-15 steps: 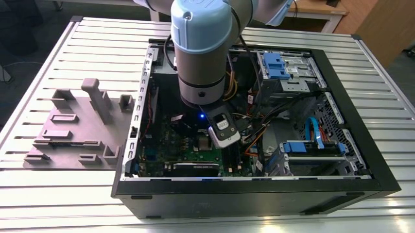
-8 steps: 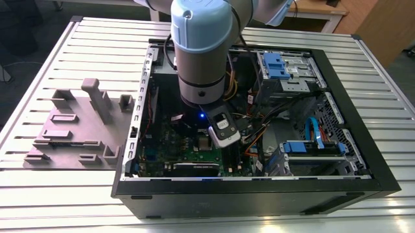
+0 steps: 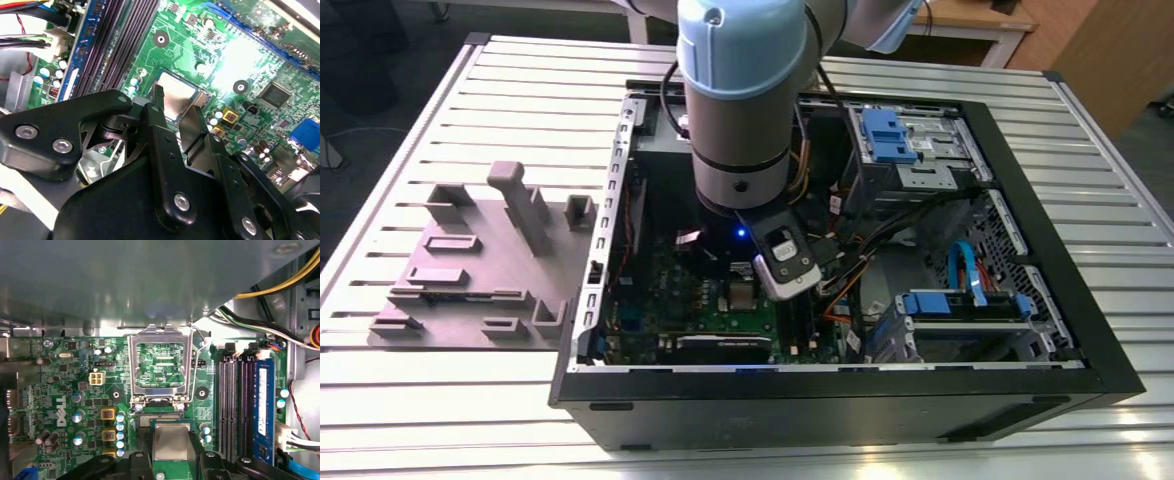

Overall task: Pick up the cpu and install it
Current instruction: 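Place the cpu into insertion slot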

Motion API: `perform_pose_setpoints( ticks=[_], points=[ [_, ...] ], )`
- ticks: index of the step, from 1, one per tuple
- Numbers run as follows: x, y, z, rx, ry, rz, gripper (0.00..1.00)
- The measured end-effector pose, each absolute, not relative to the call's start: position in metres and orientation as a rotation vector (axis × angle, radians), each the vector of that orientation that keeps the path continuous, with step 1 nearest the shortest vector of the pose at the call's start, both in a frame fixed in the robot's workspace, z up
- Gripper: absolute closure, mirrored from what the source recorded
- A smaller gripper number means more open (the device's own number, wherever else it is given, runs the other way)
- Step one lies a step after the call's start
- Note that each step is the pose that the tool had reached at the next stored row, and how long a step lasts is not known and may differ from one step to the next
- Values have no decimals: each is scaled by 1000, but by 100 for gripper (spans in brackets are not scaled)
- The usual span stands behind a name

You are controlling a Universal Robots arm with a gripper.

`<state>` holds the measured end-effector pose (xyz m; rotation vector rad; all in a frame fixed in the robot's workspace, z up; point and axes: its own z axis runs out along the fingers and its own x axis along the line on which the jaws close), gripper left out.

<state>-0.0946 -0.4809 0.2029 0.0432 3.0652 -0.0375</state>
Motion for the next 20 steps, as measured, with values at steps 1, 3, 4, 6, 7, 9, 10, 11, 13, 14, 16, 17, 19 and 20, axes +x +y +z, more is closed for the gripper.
perform_pose_setpoints(
  ticks=[1,3,4,6,7,9,10,11,13,14,16,17,19,20],
  points=[
    [-94,-481,203,43,3065,-38,60],
    [-94,-481,203,43,3065,-38,60],
    [-94,-481,203,43,3065,-38,60],
    [-94,-481,203,43,3065,-38,60],
    [-94,-481,203,43,3065,-38,59],
    [-94,-481,203,43,3065,-38,53],
    [-94,-481,202,43,3065,-38,53],
    [-94,-481,202,43,3065,-38,53],
    [-94,-481,198,46,3065,-43,53],
    [-94,-481,197,46,3065,-45,53],
    [-94,-481,196,47,3066,-48,53],
    [-94,-481,196,46,3067,-49,53],
    [-93,-481,196,46,3067,-49,53],
    [-92,-481,196,46,3067,-49,53]
  ],
)
